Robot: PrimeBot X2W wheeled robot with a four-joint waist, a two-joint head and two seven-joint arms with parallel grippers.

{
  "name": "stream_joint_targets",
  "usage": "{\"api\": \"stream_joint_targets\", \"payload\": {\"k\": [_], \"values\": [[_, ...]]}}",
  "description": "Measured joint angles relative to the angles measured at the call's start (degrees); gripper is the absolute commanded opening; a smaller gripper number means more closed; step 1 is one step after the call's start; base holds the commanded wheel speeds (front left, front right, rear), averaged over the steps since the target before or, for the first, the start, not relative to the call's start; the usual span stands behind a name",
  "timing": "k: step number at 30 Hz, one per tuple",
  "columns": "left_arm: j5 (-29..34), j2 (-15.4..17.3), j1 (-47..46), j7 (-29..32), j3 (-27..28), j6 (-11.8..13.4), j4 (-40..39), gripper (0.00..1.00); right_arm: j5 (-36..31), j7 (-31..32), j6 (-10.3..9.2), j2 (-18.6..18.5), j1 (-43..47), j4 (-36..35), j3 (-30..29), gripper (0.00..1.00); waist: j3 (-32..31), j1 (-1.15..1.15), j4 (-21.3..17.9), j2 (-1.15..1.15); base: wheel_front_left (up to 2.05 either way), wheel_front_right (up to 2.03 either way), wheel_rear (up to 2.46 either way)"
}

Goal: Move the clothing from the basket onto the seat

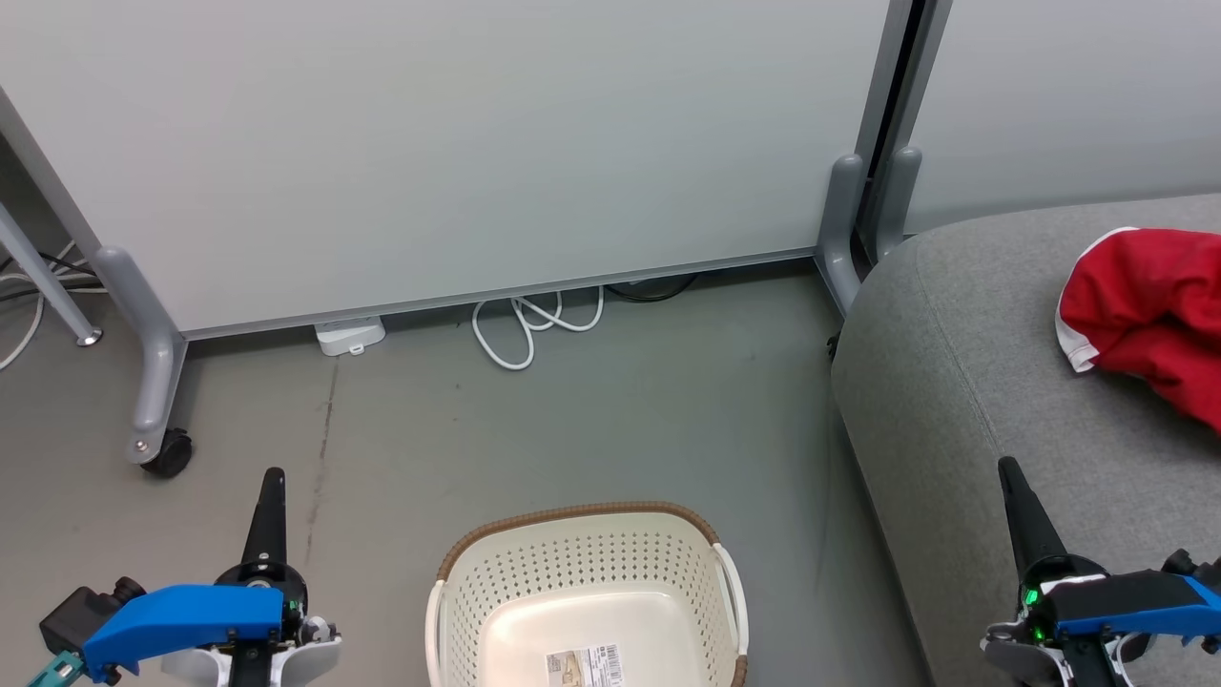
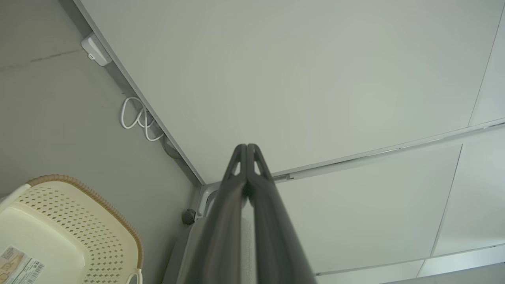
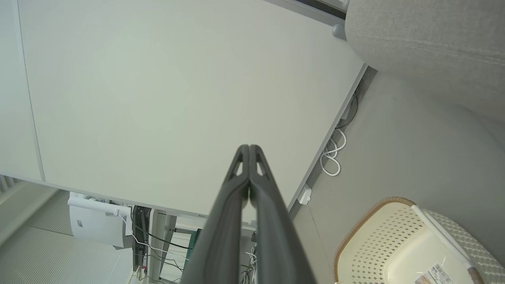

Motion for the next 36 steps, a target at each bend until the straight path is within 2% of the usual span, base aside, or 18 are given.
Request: {"api": "stream_joint_targets", "payload": {"k": [36], "values": [[-16.0, 0.0, -1.5, 4.0, 1.6, -0.1, -0.6, 0.0, 15.9, 4.0, 0.0, 0.1, -1.3, -0.4, -1.3, 0.0, 0.4, 0.0, -1.5, 0.0, 0.0, 0.0, 0.0]]}}
